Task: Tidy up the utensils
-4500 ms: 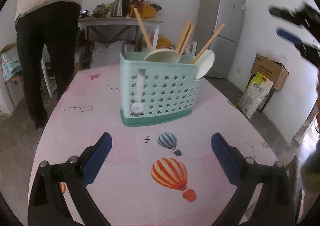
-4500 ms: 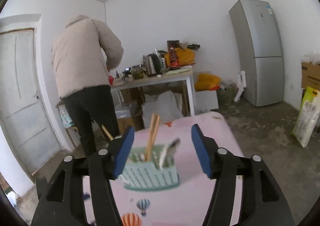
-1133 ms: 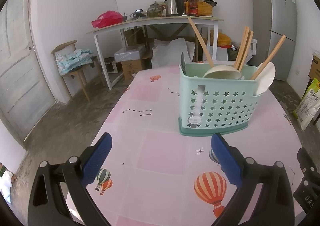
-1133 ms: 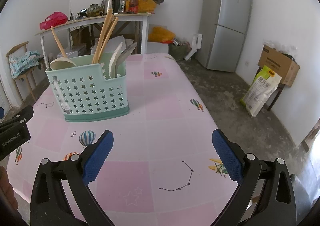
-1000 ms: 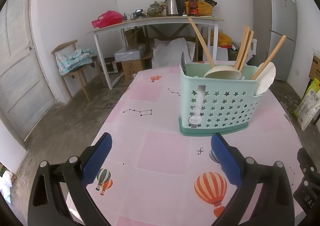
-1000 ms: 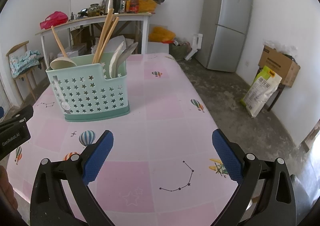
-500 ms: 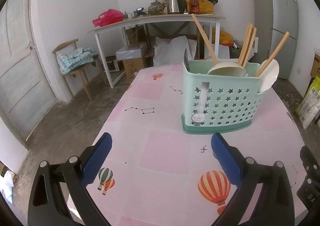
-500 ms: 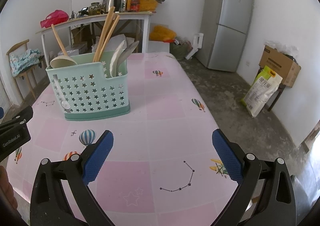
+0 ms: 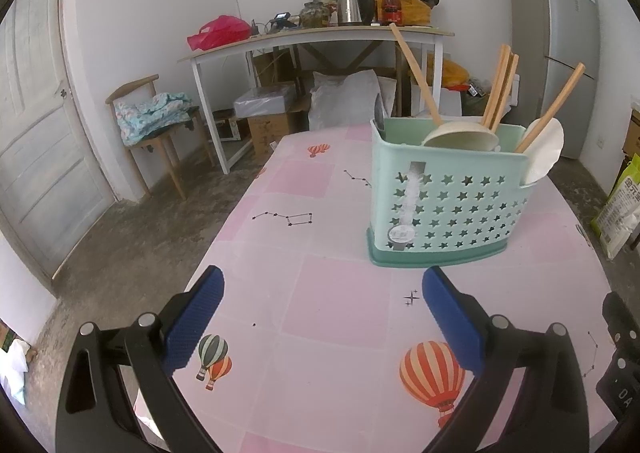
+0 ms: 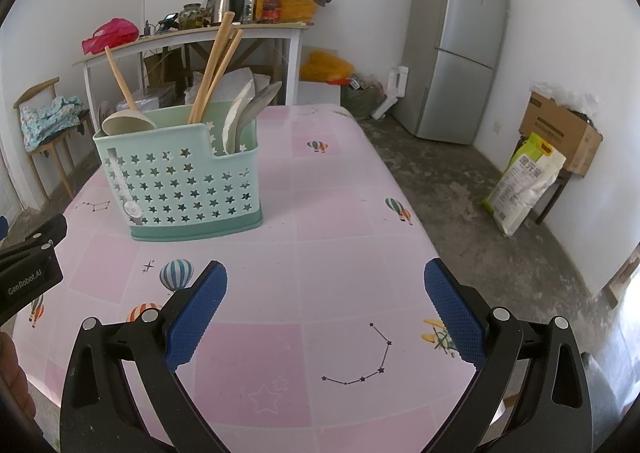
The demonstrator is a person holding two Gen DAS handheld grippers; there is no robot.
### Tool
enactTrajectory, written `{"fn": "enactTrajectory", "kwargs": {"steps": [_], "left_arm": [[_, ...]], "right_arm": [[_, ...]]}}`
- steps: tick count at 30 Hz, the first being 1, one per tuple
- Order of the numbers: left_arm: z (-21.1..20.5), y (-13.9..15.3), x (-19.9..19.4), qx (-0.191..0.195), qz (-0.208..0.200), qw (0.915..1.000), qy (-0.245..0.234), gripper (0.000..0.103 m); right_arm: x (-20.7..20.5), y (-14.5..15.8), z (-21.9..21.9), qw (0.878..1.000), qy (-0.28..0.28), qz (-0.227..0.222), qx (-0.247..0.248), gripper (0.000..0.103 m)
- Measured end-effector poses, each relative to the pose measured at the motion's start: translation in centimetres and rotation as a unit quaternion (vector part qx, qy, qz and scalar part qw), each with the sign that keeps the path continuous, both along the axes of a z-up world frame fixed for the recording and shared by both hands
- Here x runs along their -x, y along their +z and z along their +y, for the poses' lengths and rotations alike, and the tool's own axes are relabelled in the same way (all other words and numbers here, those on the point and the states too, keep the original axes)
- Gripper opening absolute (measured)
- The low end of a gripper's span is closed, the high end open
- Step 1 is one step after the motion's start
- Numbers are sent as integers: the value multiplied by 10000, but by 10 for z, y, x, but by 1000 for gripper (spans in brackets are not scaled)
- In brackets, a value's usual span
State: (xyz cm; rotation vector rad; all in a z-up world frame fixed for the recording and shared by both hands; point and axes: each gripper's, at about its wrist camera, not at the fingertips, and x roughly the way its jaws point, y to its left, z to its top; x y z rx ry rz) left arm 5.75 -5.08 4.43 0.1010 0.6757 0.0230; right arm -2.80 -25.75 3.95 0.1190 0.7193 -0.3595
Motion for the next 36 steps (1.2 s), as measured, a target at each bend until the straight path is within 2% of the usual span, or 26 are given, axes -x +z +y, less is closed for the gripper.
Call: {"fn": "enactTrajectory", "kwargs": {"steps": [36], "left_arm": [[2,1,-1,6,12,10000,-1,97]], "right_arm": [[-3,-1,2,10000,30,8,4,95]]}}
